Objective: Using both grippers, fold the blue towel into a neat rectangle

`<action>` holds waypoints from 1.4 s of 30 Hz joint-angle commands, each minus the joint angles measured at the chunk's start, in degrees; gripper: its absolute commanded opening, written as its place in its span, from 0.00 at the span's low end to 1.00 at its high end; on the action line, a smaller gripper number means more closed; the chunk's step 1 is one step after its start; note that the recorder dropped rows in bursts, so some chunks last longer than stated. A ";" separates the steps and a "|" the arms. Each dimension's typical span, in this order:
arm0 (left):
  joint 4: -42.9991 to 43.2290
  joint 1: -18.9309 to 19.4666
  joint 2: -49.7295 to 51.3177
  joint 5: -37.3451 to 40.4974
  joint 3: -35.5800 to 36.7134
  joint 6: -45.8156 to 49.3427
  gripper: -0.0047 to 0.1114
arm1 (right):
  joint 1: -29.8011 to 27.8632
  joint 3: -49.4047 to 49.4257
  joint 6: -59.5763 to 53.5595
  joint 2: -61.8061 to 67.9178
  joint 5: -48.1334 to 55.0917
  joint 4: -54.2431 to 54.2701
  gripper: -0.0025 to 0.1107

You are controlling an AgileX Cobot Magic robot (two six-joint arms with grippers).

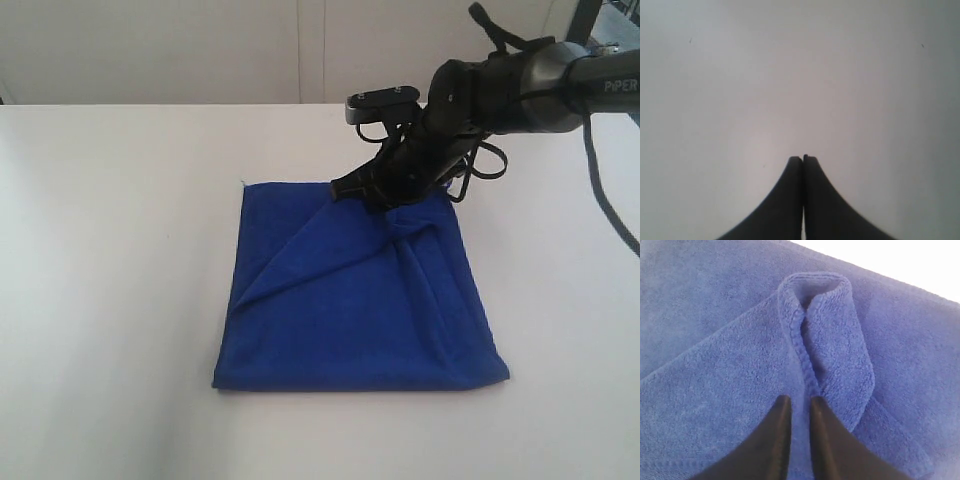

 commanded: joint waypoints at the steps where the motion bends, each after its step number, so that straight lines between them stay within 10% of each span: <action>1: -0.13 -0.02 -0.46 0.69 0.02 -0.30 0.04 | -0.35 0.18 -0.21 -0.54 -0.34 -0.11 0.14; 28: -0.13 -0.02 -0.46 0.69 0.02 -0.30 0.04 | -0.35 0.18 -0.07 0.56 1.29 -2.49 0.20; 42: -0.13 -0.02 -0.46 0.69 0.02 -0.30 0.04 | -0.24 0.18 -0.40 0.35 1.65 7.27 0.02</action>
